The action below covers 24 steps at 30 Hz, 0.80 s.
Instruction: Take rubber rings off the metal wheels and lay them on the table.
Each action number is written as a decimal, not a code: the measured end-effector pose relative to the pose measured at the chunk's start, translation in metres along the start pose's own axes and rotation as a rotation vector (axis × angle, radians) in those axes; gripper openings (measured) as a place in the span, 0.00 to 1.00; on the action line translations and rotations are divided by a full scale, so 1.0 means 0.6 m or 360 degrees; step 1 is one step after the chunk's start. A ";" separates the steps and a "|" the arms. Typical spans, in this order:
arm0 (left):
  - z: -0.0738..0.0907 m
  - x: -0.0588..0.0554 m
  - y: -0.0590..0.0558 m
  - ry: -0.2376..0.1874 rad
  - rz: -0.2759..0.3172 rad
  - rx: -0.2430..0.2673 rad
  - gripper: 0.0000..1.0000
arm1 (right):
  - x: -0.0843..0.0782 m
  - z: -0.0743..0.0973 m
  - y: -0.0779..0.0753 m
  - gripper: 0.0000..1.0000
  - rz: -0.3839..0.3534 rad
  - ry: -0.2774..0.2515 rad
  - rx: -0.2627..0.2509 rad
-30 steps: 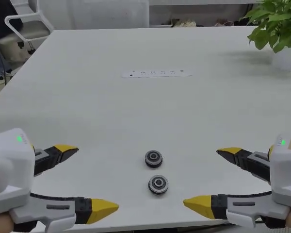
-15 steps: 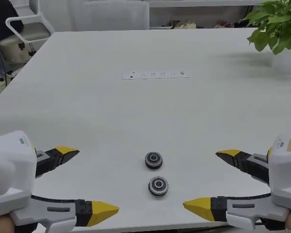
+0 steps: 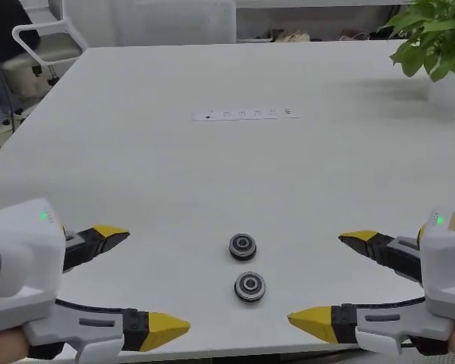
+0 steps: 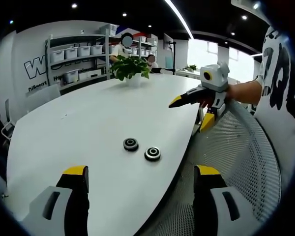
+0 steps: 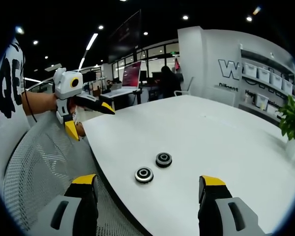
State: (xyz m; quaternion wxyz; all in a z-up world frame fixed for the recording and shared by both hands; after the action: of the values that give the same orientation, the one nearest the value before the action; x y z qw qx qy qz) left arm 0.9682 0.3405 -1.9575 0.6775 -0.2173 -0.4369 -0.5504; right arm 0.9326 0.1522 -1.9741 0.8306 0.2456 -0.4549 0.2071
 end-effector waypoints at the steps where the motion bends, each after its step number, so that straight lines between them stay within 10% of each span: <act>1: 0.000 0.001 0.000 -0.0004 0.0000 -0.0002 0.86 | 0.001 0.000 0.001 0.84 0.0003 -0.0003 0.0004; 24: -0.017 0.028 0.017 -0.0049 0.0000 -0.0024 0.86 | 0.031 -0.013 0.001 0.81 0.0106 -0.0007 0.0099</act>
State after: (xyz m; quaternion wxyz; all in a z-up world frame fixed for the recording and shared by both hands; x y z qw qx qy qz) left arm 0.9814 0.3263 -1.9471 0.6691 -0.2309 -0.4430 -0.5502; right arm 0.9467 0.1595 -1.9615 0.8141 0.2567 -0.4580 0.2481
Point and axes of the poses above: the centre of the closed fingertips' face, and the gripper's own axes: z roughly backward along the fingers, y roughly to its left, x roughly out of its top, the point moved 2 cm from there along z, roughly backward along the fingers, and after that the axes turned 12 degrees about -z, right-handed, at the moved point
